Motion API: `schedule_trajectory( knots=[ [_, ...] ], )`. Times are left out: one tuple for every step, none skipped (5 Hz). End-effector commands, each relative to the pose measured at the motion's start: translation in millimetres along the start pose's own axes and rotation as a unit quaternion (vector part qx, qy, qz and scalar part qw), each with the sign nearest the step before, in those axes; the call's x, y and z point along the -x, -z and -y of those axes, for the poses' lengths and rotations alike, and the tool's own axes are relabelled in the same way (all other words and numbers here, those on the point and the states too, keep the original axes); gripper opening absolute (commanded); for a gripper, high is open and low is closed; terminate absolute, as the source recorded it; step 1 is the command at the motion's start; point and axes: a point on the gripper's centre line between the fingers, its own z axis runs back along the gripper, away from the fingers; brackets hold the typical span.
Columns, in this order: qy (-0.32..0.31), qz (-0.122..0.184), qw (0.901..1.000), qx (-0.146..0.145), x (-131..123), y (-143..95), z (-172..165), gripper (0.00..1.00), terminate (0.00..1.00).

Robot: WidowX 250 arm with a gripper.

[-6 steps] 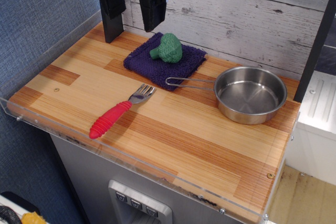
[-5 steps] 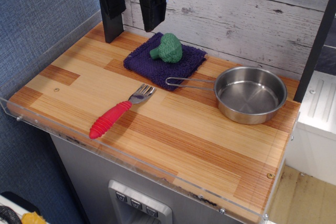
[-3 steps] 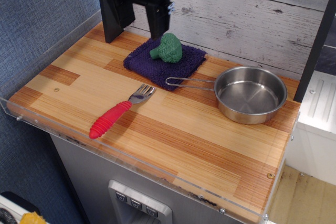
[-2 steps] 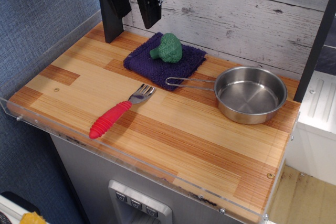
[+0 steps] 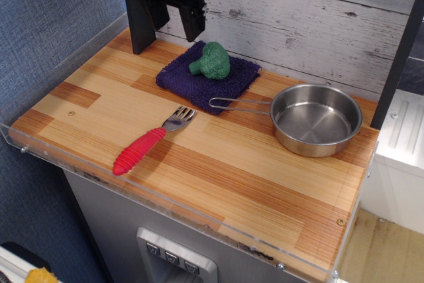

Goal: Put the broccoli inside the silver pan.

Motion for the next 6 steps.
schedule_trajectory(
  knots=[
    [0.034, 0.035, 0.9986, -0.019, -29.3, -15.7, 22.1, 1.00, 0.00],
    [0.037, 0.042, 0.9982, -0.020, -35.3, -16.9, 26.2, 1.00, 0.00],
    [0.040, 0.026, 0.9986, -0.023, -35.2, -5.2, 28.2, 1.00, 0.00],
    [0.038, 0.005, 0.9989, -0.026, -29.4, 5.8, 24.6, 1.00, 0.00],
    [0.035, -0.005, 0.9991, -0.025, -23.7, 12.6, 22.8, 1.00, 0.00],
    [0.037, -0.012, 0.9990, -0.021, -21.9, 17.9, 26.6, 1.00, 0.00]
  ],
)
